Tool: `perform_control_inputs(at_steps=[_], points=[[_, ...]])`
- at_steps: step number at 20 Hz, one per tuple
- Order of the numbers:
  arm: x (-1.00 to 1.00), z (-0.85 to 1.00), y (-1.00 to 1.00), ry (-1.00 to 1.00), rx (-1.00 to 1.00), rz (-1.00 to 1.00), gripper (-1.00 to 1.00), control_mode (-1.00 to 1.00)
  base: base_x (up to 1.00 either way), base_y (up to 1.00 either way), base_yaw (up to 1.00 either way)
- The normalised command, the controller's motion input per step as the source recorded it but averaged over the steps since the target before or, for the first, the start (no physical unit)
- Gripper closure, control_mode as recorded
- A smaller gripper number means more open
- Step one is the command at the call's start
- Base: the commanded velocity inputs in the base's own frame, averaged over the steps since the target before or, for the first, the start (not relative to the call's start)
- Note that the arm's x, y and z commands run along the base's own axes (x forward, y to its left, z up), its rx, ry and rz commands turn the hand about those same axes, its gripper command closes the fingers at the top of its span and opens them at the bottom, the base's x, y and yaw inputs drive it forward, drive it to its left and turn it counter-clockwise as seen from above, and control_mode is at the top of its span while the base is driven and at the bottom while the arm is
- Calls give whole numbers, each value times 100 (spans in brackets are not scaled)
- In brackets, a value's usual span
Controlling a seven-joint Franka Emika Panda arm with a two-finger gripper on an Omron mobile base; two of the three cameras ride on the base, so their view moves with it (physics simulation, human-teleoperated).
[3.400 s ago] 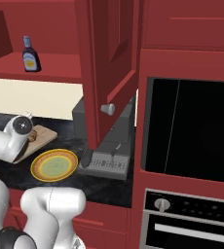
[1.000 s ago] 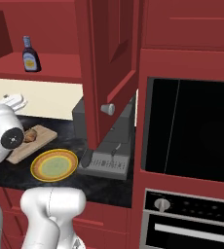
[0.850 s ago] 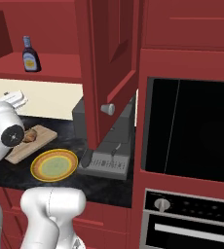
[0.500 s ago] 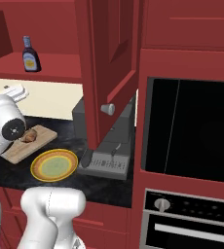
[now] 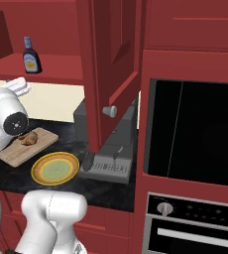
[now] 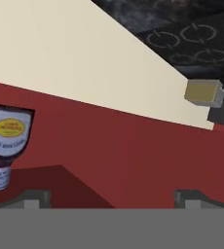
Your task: Pick the chicken drumstick from the plate and place it on the cutting board. Then pick the condiment bottle from the cabinet and place it next to the cutting board.
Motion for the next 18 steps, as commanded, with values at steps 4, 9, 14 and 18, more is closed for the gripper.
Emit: perform_control_inputs(at_steps=[4, 9, 14, 18], points=[[23, 21, -13, 2, 0, -2, -100, -100, 0, 0, 0], [37, 20, -12, 3, 0, -4, -100, -100, 0, 0, 0], [29, 27, -7, 1, 3, -4, -100, -100, 0, 0, 0], [23, 27, -3, 0, 5, -3, -100, -100, 0, 0, 0]])
